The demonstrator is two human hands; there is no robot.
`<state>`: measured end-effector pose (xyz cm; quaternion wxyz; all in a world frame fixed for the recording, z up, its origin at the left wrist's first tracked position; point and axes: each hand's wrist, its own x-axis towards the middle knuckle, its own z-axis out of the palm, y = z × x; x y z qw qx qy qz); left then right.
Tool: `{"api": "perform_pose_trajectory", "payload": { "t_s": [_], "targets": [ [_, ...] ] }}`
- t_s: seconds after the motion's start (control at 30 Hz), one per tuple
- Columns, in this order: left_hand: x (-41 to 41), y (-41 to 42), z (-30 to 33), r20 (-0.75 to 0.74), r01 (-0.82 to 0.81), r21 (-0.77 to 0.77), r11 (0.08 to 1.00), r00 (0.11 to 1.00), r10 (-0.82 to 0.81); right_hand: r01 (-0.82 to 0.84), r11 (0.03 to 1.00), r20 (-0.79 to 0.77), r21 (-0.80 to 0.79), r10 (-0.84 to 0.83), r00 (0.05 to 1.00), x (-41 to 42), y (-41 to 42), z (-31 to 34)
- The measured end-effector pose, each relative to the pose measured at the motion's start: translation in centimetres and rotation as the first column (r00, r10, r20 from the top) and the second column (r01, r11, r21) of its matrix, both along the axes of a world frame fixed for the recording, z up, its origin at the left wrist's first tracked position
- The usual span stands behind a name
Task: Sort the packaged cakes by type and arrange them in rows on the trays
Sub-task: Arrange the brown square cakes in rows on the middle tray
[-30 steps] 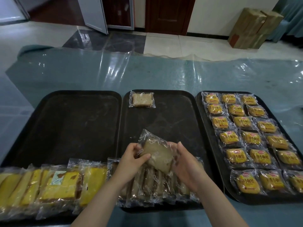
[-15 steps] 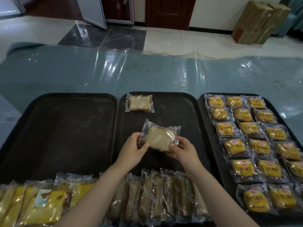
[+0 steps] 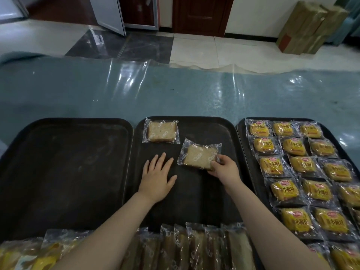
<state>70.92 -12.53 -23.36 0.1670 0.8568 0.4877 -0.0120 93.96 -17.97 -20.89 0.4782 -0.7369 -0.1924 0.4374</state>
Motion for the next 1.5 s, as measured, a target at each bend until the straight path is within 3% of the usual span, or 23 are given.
{"api": "perform_pose_trajectory", "payload": {
  "t_s": [0.13,0.7,0.87,1.0,1.1,1.2,1.5],
  "targets": [
    [-0.3,-0.3,-1.4,-0.011,-0.002,0.125,0.992,1.000,0.004,-0.003,1.000,0.068,0.003,0.003,0.998,1.1,2.8,-0.2],
    [-0.4,-0.1,-2.0,0.037,-0.030,0.129,0.991,0.999,0.025,-0.072,0.991,0.310,-0.113,0.104,0.945,3.3,10.9,-0.3],
    [-0.5,-0.1,-2.2,0.044,-0.034,0.143,0.989,0.999,0.028,-0.169,0.939,0.595,-0.298,0.321,0.737,3.0,10.7,0.4],
    [-0.5,-0.1,-2.1,0.046,-0.033,0.147,0.989,0.999,0.027,-0.168,0.953,0.810,-0.250,0.301,0.503,1.6,9.4,-0.2],
    [-0.4,-0.1,-2.1,0.048,-0.033,0.147,0.989,0.998,0.026,-0.317,0.925,0.884,-0.211,0.319,0.341,0.6,8.3,-0.6],
    [-0.4,-0.1,-2.0,0.046,-0.040,0.149,0.988,0.998,0.033,-0.473,0.816,0.883,-0.332,0.446,0.149,0.0,7.7,-1.4],
    [-0.4,-0.1,-2.0,0.046,-0.041,0.140,0.989,0.998,0.035,-0.498,0.783,0.857,-0.371,0.496,0.141,-0.5,8.9,-1.6]
  ]
}}
